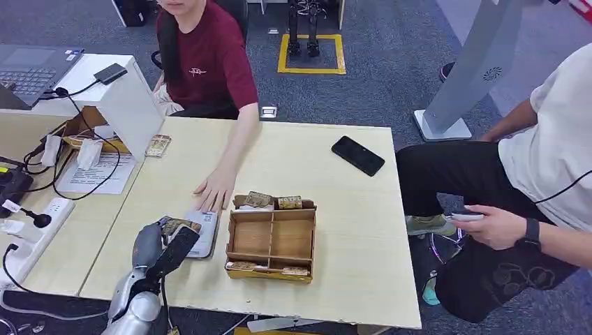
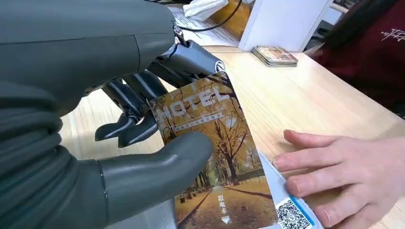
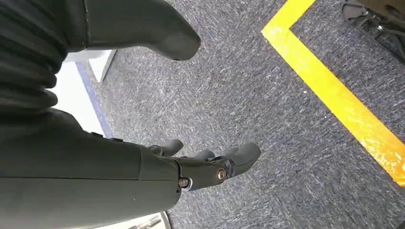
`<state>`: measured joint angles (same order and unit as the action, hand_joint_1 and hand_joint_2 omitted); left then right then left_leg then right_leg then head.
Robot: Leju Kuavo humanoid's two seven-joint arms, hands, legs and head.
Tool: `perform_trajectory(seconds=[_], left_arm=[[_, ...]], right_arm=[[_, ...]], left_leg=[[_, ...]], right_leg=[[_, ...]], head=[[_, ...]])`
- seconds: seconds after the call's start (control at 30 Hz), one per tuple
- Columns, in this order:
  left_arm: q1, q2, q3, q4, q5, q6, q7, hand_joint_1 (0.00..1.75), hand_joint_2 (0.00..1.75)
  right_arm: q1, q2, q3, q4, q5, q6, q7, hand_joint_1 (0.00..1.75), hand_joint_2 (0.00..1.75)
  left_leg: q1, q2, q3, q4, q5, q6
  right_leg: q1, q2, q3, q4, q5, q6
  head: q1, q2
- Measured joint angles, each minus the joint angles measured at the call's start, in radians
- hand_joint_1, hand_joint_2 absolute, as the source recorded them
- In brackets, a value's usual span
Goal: Pass the card to the sensor for recognition and then transmit it.
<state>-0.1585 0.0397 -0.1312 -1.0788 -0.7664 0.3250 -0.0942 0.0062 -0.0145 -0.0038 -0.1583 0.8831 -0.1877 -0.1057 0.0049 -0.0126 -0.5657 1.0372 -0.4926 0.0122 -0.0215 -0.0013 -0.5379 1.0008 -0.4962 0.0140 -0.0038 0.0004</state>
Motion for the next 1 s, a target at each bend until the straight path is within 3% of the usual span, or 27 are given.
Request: perform_trajectory(seconds=[0.63,0.73,0.83,0.93,1.0], left_arm=[[-0.003,-0.010,0.000,0.019,0.012,0.001,0.003,1.75,1.75],[-0.002,-0.013,0.002,0.019,0.101,-0.034,-0.030,1.75,1.75],[0.009,-0.019,0.021,0.003,0.289,-0.095,-0.110,1.75,1.75],[0.017,-0.022,0.030,-0.014,0.324,-0.105,-0.116,1.75,1.75],[0.025,-0.025,0.037,-0.028,0.389,-0.105,-0.155,1.75,1.75]], right_arm=[[0.000,0.001,0.000,-0.001,0.006,-0.001,0.000,0.00,1.75],[0.000,0.001,0.000,-0.001,0.006,-0.002,0.000,0.00,1.75],[0.000,0.001,0.000,-0.001,0.009,-0.008,-0.003,0.00,1.75],[0.000,0.001,-0.002,-0.001,0.010,-0.012,-0.003,0.00,1.75],[0.000,0.001,-0.003,-0.001,0.011,-0.015,-0.004,0.00,1.75]], left_leg=[[0.000,0.000,0.000,0.000,0.000,0.000],[0.000,0.000,0.000,0.000,0.000,0.000],[0.000,0.000,0.000,0.000,0.000,0.000],[0.000,0.000,0.000,0.000,0.000,0.000],[0.000,0.000,0.000,0.000,0.000,0.000]], right_leg=[[0.000,0.000,0.000,0.000,0.000,0.000],[0.000,0.000,0.000,0.000,0.000,0.000],[0.000,0.000,0.000,0.000,0.000,0.000],[0.000,0.000,0.000,0.000,0.000,0.000],[0.000,0.000,0.000,0.000,0.000,0.000]], head=[[0.000,0.000],[0.000,0.000],[0.000,0.000],[0.000,0.000],[0.000,0.000]])
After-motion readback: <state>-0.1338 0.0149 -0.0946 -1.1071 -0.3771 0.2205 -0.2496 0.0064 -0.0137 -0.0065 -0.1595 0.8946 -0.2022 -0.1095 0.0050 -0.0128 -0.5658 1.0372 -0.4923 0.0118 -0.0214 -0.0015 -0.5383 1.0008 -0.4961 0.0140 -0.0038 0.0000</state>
